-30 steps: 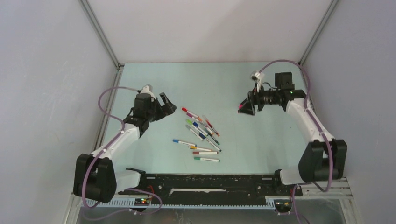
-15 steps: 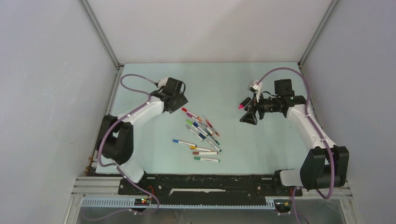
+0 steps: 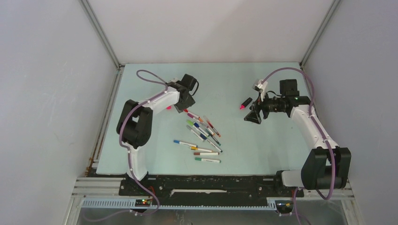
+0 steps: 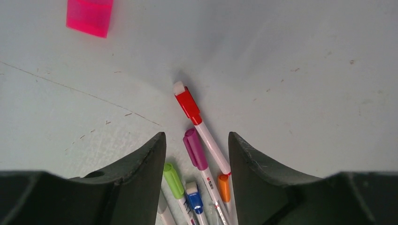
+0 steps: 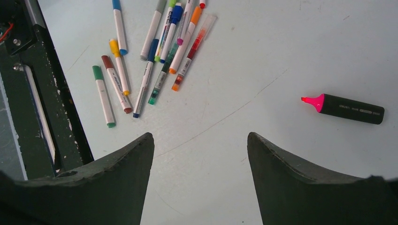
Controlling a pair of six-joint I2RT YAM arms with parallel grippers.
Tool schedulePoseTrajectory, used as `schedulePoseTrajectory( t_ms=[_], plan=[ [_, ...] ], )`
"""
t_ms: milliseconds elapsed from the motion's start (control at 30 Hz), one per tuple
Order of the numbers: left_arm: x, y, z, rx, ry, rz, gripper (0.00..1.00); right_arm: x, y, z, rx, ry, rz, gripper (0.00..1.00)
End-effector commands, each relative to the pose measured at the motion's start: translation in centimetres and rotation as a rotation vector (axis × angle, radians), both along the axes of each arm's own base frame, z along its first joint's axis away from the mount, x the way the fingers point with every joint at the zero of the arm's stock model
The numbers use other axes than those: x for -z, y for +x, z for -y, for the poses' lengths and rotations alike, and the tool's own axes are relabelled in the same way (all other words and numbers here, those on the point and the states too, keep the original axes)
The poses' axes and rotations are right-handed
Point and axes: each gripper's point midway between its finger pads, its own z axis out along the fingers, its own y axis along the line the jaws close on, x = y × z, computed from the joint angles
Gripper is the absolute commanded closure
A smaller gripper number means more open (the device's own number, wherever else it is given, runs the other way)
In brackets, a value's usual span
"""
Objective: Open the pen caps
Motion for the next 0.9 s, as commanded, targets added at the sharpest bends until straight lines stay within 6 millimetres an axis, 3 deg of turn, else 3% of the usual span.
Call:
schedulePoseTrajectory(
  t_ms=[0, 233, 600, 733, 867],
  plan=[
    [-0.2, 1.2, 0.1, -0.04, 0.017, 0.003, 0.46, -0.4, 0.4, 0.1, -0.002, -0.006, 0.037, 0.25],
    [1.8, 1.1, 0.0, -0.048, 0.043, -0.044, 0.47, -0.3, 0.4, 0.2, -0.001, -0.012, 0.04, 0.25],
    [3.4, 1.5, 0.3, -0.044, 0.068, -0.091, 0.51, -0.5, 0.3, 0.4, -0.002, -0.025, 0.056, 0.25],
    [4.0, 1.5, 0.4, -0.035, 0.07, -0.102, 0.65, -0.8, 0.1, 0.4, -0.009, -0.024, 0.053, 0.25],
    [4.2, 1.5, 0.4, -0.038, 0.07, -0.104, 0.71, -1.0, 0.0, 0.5, -0.011, -0.022, 0.058, 0.25]
  ],
)
